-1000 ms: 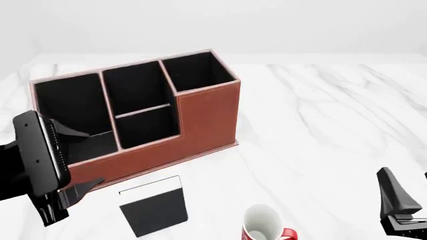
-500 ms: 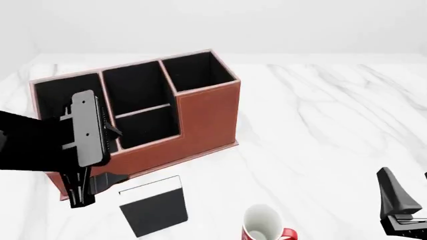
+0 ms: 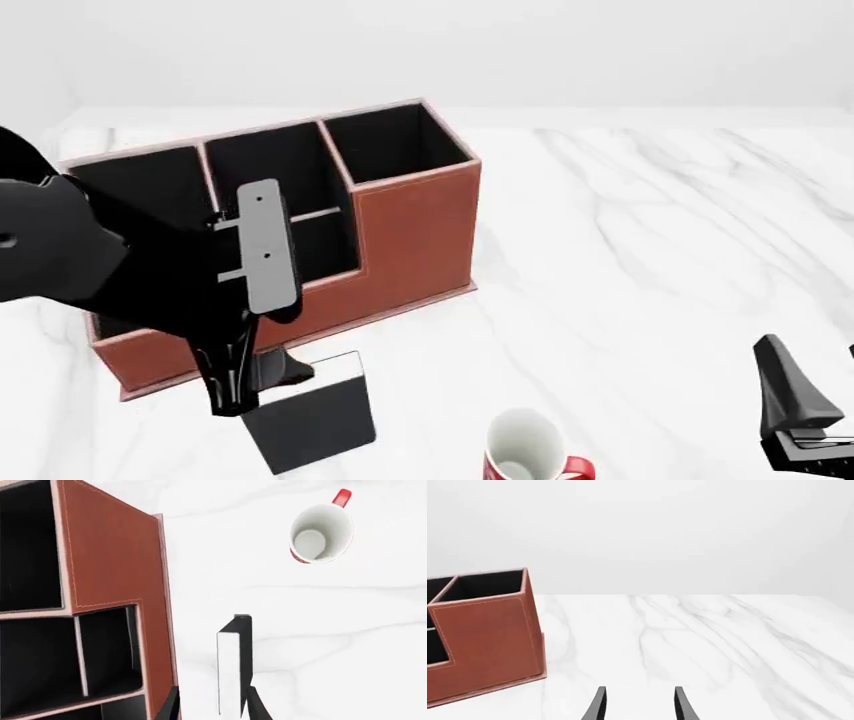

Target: Pick up the book and place it in the front compartment of the caddy.

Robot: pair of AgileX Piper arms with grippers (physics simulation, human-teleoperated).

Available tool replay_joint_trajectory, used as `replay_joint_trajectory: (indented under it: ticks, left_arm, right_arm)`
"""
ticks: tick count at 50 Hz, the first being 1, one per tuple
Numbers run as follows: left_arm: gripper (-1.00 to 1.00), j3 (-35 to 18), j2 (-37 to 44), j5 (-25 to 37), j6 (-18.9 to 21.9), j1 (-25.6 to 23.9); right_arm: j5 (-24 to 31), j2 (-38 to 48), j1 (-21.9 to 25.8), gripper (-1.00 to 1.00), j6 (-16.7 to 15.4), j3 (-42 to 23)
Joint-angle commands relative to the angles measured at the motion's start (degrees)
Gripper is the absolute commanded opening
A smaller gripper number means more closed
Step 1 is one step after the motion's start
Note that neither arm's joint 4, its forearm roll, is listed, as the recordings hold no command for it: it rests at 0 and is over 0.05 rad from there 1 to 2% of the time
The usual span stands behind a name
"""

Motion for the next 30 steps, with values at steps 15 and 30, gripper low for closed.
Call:
replay_joint_trajectory:
  ticks: [15, 30]
  left_arm:
    - [1.00, 6.60, 3.14, -5.41, 0.39, 1.20]
    - [1.00, 10.12, 4.79, -9.14, 0.14, 1.40]
  right_arm:
    - [-0.04, -0.02, 0.01, 1.00, -0.02, 0.05]
    - [-0.04, -0.02, 0.01, 1.00, -0.03, 0.05]
